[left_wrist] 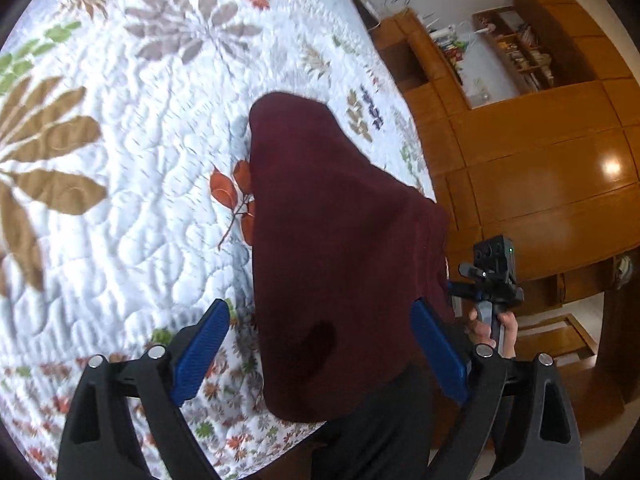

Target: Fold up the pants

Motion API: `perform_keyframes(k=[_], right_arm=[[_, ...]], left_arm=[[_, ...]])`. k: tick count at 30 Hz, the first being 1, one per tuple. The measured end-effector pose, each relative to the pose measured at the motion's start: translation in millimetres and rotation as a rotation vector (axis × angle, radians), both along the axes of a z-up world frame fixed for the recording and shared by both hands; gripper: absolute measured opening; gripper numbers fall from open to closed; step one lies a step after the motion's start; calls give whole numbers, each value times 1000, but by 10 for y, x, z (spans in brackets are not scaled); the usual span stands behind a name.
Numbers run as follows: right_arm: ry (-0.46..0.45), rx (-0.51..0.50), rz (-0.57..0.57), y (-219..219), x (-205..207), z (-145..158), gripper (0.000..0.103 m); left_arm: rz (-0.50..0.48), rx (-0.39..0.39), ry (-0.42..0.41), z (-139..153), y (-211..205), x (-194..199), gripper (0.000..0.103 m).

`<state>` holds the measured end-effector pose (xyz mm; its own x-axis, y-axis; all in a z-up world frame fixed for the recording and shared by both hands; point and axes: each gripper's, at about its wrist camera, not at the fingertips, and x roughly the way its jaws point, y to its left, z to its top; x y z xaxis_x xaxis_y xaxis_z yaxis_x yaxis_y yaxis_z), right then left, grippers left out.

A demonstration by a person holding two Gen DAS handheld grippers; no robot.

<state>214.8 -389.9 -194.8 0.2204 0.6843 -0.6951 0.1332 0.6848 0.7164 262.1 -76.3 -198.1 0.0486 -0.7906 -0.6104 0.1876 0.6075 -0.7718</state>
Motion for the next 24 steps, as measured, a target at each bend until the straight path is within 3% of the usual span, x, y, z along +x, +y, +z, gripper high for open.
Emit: perform_keyframes(k=[9,20,24], right_arm=[[30,60,96,242,268,-219,97],[21,79,110,395,326,-284,101],[17,51,109,506,314,-283,101]], left_arm=[[-59,-9,76,-287,-375,151,92],[-94,151,-48,-226,-577,16,96],[-109,171,-48,-216,-594,24,96]])
